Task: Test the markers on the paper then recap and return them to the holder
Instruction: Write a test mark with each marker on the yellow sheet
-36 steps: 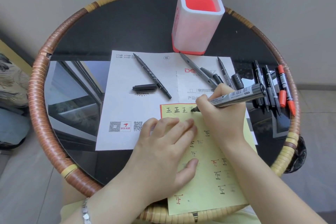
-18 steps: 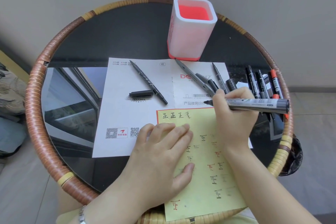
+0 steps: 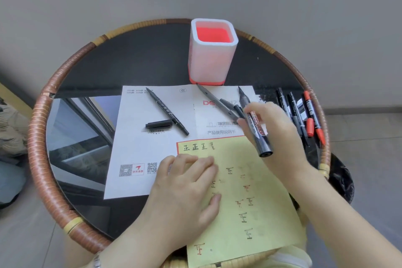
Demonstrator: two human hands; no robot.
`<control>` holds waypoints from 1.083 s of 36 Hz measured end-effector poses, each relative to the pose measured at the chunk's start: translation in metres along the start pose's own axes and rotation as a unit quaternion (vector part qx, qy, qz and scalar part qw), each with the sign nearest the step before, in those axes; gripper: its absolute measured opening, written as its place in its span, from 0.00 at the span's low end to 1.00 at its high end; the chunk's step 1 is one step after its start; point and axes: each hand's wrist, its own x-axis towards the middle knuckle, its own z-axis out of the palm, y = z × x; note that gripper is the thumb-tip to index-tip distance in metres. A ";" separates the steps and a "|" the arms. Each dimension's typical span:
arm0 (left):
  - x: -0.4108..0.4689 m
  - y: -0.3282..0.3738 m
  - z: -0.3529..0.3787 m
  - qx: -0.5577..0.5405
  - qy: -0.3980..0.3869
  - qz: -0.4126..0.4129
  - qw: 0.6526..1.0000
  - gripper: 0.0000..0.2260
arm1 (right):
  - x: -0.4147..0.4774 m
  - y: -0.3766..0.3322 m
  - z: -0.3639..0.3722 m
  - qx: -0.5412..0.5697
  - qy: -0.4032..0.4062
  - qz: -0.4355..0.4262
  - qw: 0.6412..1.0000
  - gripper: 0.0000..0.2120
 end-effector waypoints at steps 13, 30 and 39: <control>-0.001 0.001 0.002 0.010 0.007 -0.002 1.000 0.19 | 0.012 0.065 -0.034 -0.270 -0.115 0.000 0.956 0.22; 0.000 0.002 0.003 0.022 0.017 0.004 1.000 0.20 | 0.030 0.070 -0.052 -0.166 -0.134 0.299 0.930 0.12; -0.001 0.002 0.004 0.020 0.013 0.002 1.000 0.20 | 0.051 0.066 -0.036 -0.229 -0.167 0.359 0.889 0.14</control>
